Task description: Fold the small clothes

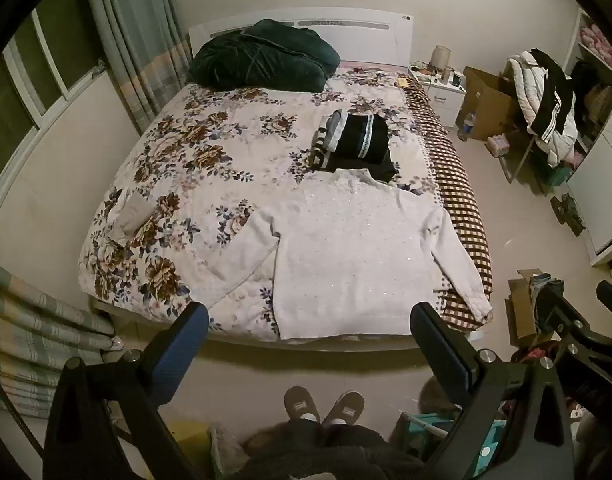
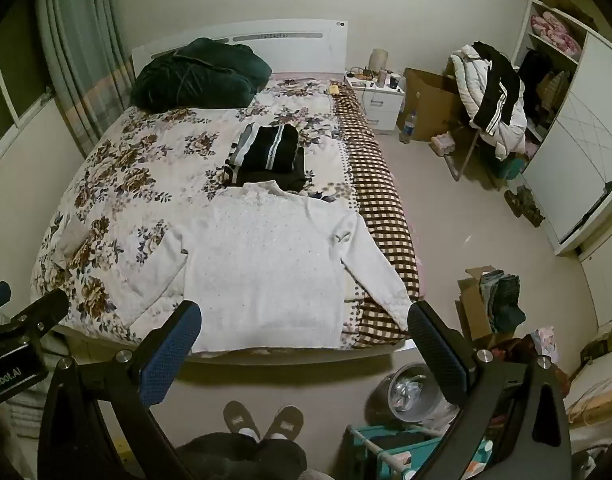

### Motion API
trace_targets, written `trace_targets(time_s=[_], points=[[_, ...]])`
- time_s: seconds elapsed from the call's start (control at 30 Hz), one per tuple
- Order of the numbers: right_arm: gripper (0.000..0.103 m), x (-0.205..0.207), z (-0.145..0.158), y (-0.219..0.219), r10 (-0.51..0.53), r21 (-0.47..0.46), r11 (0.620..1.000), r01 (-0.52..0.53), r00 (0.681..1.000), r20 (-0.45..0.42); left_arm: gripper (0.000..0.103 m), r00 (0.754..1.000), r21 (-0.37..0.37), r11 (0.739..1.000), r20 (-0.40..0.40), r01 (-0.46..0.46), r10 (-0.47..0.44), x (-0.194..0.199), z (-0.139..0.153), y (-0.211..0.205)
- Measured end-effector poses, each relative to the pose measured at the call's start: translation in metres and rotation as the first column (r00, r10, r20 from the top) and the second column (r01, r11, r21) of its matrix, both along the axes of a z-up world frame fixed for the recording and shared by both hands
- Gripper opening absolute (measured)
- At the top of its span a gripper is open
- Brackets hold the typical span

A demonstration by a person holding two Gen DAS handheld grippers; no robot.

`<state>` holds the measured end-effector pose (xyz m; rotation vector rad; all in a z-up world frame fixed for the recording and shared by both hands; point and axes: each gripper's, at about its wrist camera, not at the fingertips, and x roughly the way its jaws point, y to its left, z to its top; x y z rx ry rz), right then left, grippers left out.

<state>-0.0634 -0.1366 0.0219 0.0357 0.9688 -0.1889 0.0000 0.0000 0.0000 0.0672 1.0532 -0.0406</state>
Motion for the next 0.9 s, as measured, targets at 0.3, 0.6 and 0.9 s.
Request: trace_targets(time_s=[0.3, 0.6, 0.9], points=[[0.103, 0.0, 0.0, 0.0, 0.0, -0.005, 1.0, 0.0, 1.0, 0.005, 0.103, 1.0, -0.005, 1.0, 0.004, 0.0, 0.0, 0.0, 0.0, 0.0], [0.103, -0.001, 0.001, -0.001, 0.003, -0.005, 1.0, -0.003, 1.0, 0.009, 0.103, 1.0, -0.007, 1.0, 0.009, 0.0, 0.0, 0.0, 0.0, 0.0], [0.103, 0.002, 0.014, 0.007, 0.013, -0.012, 1.0, -0.013, 1.0, 0.016, 0.103, 1.0, -0.008, 1.0, 0.015, 0.001, -0.001, 0.0, 0.0, 0.0]])
